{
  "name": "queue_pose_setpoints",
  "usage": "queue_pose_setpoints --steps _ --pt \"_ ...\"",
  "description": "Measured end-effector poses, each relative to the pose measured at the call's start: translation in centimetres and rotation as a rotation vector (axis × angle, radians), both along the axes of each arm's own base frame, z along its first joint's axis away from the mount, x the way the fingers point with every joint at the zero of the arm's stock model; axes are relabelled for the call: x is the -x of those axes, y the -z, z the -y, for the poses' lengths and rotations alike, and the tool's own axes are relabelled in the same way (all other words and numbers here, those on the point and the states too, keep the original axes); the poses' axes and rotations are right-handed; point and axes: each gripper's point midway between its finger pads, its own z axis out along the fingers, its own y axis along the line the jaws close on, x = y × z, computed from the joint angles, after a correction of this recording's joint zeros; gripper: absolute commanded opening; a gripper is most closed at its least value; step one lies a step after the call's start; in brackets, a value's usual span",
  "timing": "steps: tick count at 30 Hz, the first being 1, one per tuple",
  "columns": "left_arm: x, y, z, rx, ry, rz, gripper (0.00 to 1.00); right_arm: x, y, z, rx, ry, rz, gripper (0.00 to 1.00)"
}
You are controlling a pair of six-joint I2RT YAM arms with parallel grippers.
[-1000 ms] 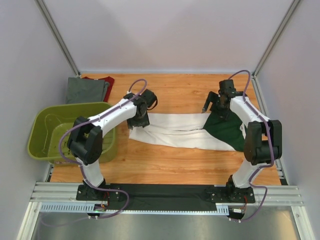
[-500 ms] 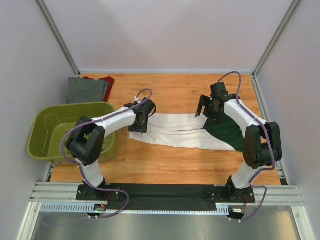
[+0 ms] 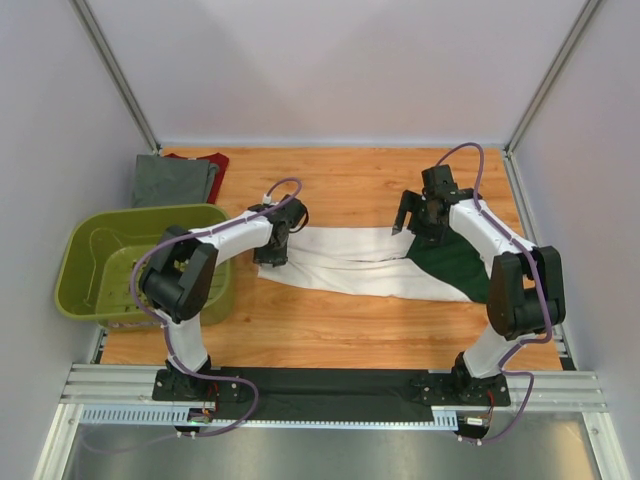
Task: Fold and stack the t-shirts
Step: Fold the tshirt
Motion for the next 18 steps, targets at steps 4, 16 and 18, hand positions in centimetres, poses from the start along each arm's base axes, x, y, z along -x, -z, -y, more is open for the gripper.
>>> queue_pose_setpoints --steps 4,16,18 --pt "0.2 0.3 -0.1 -0.001 -0.018 -0.009 0.21 0.1 0.4 0.2 0.012 0.006 -0.012 0.81" --pt "1.3 0.1 -1.2 -0.046 -0.045 -0.037 0.0 0.8 5.3 0.5 0.045 0.03 -0.15 0.77" --pt "1.3 -0.3 -1.2 -0.043 -0.045 -0.031 0.0 0.9 5.8 0.6 0.047 0.035 -0.165 0.77"
